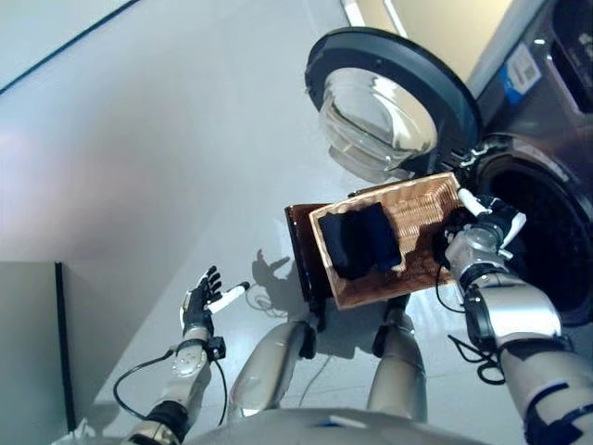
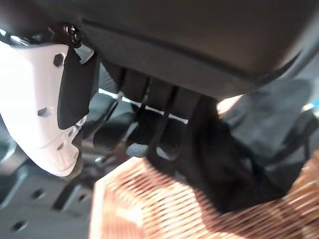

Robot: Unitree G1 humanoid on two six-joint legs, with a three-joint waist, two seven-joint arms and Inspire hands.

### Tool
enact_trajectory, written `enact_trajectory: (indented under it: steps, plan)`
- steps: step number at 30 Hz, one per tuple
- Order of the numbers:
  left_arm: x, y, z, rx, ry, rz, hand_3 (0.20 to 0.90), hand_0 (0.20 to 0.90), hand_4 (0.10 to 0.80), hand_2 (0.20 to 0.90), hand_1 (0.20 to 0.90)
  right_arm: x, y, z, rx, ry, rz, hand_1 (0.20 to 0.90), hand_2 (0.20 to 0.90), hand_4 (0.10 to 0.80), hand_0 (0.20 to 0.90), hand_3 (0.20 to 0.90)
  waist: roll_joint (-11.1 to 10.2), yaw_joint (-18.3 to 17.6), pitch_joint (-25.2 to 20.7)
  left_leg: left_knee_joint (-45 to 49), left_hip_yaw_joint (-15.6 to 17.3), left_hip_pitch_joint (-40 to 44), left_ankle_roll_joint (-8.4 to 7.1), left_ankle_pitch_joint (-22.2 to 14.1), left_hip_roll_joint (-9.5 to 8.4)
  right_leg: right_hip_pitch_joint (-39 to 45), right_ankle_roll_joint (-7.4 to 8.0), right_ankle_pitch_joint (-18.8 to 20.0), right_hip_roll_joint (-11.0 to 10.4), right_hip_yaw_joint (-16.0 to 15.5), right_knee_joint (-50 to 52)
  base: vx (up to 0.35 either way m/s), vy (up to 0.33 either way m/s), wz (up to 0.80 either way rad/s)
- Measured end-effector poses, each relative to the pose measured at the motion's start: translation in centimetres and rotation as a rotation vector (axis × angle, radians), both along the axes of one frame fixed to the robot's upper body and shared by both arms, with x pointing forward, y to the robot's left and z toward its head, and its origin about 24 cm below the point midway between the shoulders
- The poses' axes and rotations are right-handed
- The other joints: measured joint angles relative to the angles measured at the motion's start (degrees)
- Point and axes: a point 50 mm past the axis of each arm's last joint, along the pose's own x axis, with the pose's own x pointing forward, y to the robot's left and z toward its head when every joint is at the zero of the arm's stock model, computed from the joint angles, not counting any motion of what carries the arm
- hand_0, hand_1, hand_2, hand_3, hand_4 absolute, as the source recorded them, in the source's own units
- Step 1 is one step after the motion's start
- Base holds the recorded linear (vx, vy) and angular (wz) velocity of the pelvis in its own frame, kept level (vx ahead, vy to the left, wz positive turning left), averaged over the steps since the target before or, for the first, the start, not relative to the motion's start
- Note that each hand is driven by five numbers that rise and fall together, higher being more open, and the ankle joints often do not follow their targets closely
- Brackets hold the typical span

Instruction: Pick up the clothes and place them into the washing machine

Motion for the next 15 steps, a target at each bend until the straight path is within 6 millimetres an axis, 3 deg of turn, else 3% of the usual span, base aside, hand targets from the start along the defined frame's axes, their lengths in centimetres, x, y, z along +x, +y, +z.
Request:
enact_trajectory:
  steps: [3, 8, 15]
  plan:
    - [-0.2, -0.4, -0.2, -0.015, 0.007, -0.001, 0.900, 0.900, 0.800, 0.900, 0.900, -0.5, 0.7, -1.3, -0.007, 0.053, 0.029, 0.900, 0.900, 0.800, 0.900, 0.900, 0.14, -0.19, -0.10, 0.08, 0.62, 0.17, -0.43, -0.41, 0.17, -0.04, -0.42, -0.99, 0.20, 0.23, -0.24, 0.041, -0.027, -0.15]
    - [-0.3, -1.2, -0.3, -0.039, 0.008, -0.009, 0.900, 0.900, 0.800, 0.900, 0.900, -0.5, 3.5, -3.3, -0.028, 0.134, 0.153, 0.900, 0.900, 0.800, 0.900, 0.900, 0.36, -0.18, -0.29, 0.22, -0.65, -1.04, -0.92, -0.35, 0.49, -0.23, -0.44, -1.10, 0.25, -0.92, -0.65, -0.015, -0.044, 0.02]
    - [-0.2, -1.2, -0.1, -0.038, 0.002, -0.010, 0.900, 0.900, 0.800, 0.900, 0.900, 0.0, 5.6, -3.9, -0.043, 0.153, 0.230, 0.900, 0.900, 0.800, 0.900, 0.900, 0.09, 0.37, -0.14, 2.40, -3.85, -4.60, -1.08, 0.04, 0.34, -2.49, -0.89, -1.61, 0.00, -2.70, 2.30, -0.020, -0.025, 0.29]
